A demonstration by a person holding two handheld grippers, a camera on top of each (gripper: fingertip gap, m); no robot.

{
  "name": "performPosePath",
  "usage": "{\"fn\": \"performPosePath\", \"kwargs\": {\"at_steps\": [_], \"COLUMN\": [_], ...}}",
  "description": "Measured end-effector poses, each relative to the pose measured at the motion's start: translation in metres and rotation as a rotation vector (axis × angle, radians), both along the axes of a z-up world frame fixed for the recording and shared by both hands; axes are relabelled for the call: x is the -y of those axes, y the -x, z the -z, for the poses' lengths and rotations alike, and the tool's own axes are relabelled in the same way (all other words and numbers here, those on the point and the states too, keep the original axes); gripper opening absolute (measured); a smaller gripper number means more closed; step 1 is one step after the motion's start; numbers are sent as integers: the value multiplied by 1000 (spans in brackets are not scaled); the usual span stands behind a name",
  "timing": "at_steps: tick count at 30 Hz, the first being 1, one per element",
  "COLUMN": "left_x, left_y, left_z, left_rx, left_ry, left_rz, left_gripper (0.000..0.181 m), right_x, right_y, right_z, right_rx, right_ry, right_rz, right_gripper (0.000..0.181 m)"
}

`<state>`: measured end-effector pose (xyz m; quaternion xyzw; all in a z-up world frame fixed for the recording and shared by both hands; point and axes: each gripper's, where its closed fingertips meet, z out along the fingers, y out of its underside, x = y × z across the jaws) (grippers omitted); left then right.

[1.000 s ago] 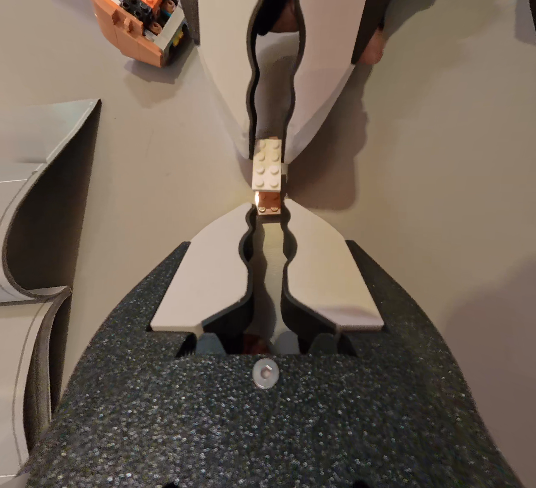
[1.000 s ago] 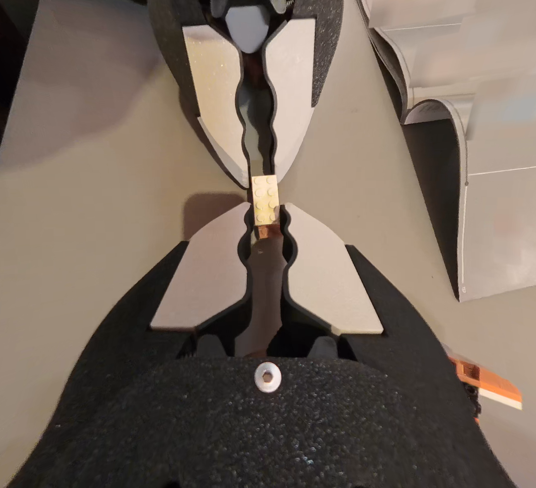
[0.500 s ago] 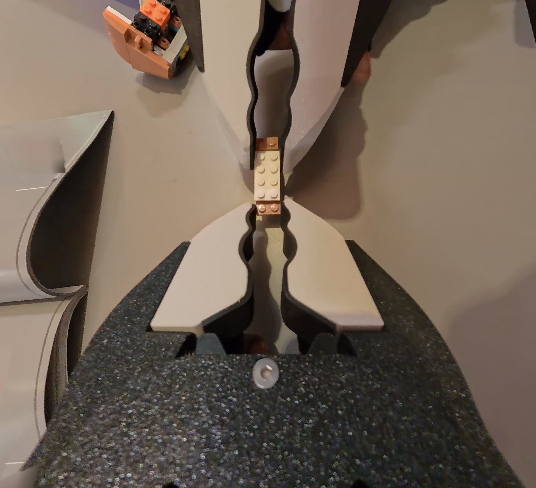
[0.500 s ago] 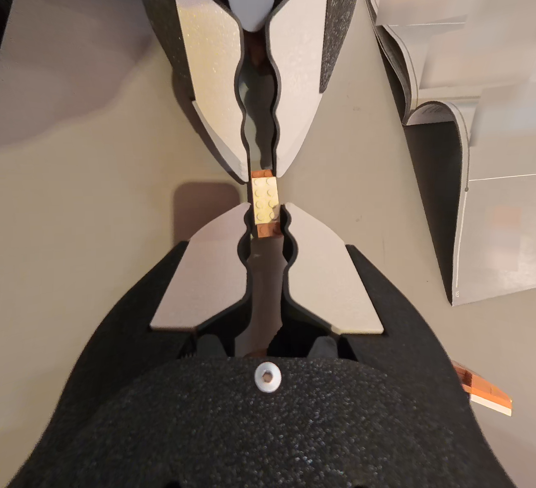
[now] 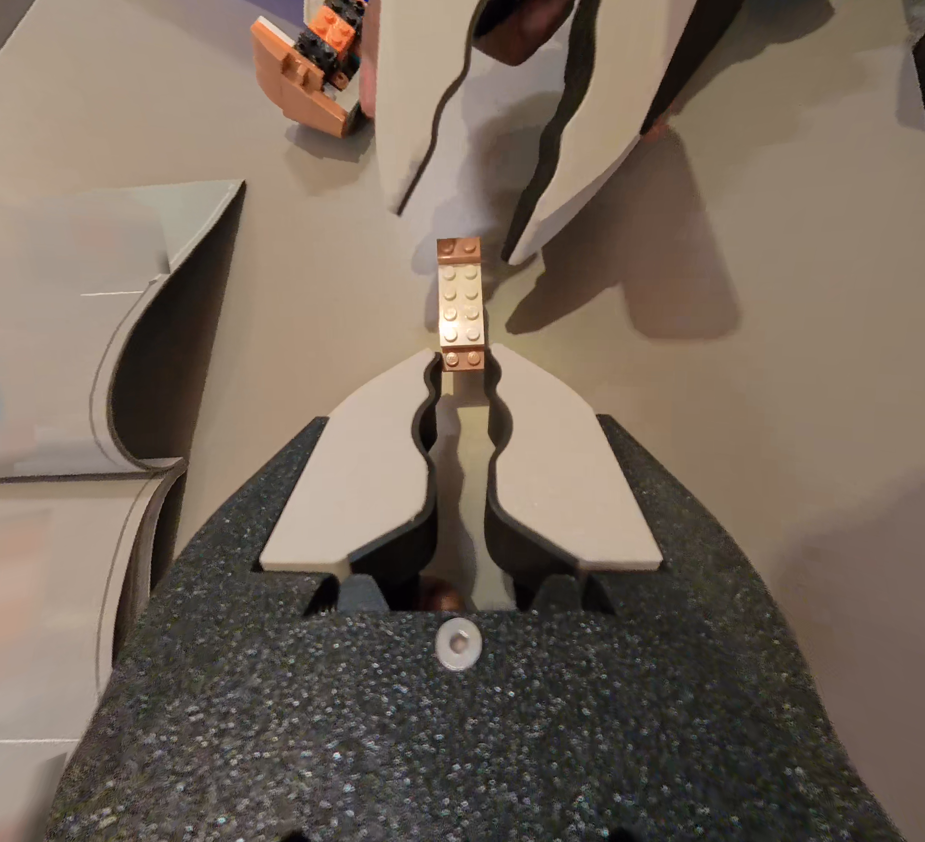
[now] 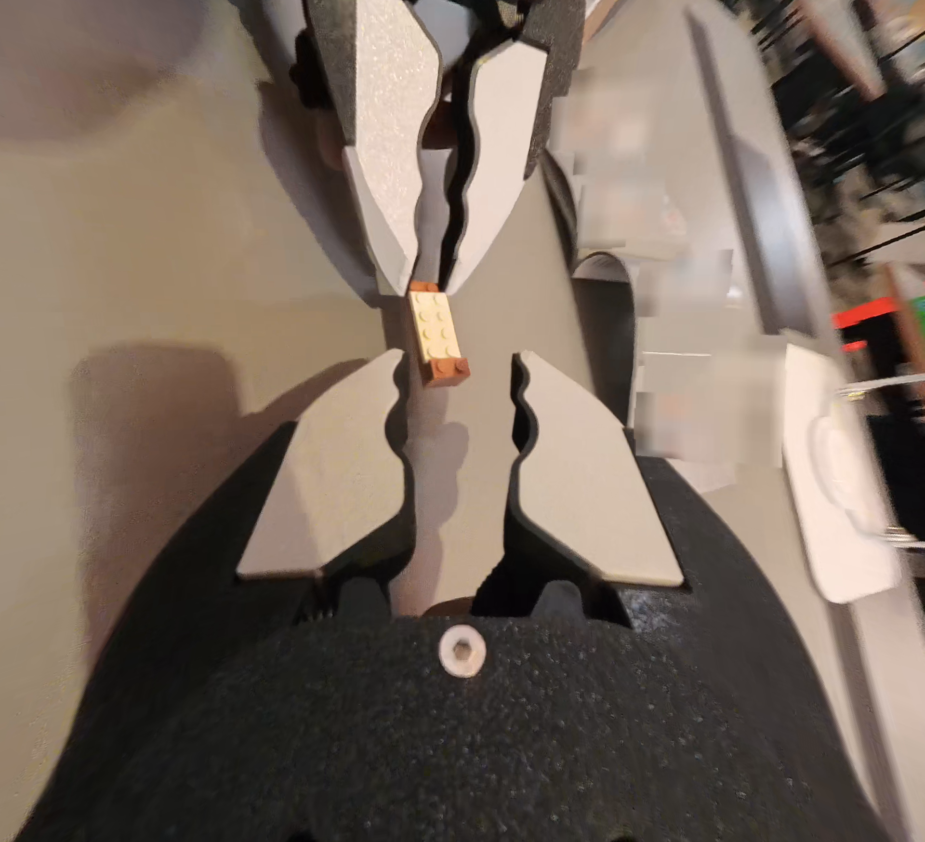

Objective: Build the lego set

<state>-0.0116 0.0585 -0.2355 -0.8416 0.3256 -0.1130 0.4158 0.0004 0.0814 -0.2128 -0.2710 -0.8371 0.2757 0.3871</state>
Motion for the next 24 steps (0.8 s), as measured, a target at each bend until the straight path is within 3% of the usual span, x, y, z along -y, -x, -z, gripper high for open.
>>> {"fn": "performPosePath", "kwargs": {"at_steps": [16, 24], "left_x": [3, 2], "left_y": [6, 0], "left_z": [-34, -47], "left_rx": [97, 43], "left_ry": [-27, -6], "left_rz": [3, 17], "left_gripper": [16, 16], "right_x": [3, 4], "right_y": [12, 12], "right_z": [-20, -36], "right_rx": [-459, -613], "right_ry": [-440, -555], "right_rz": [-117, -135], "right_gripper": [40, 36]}}
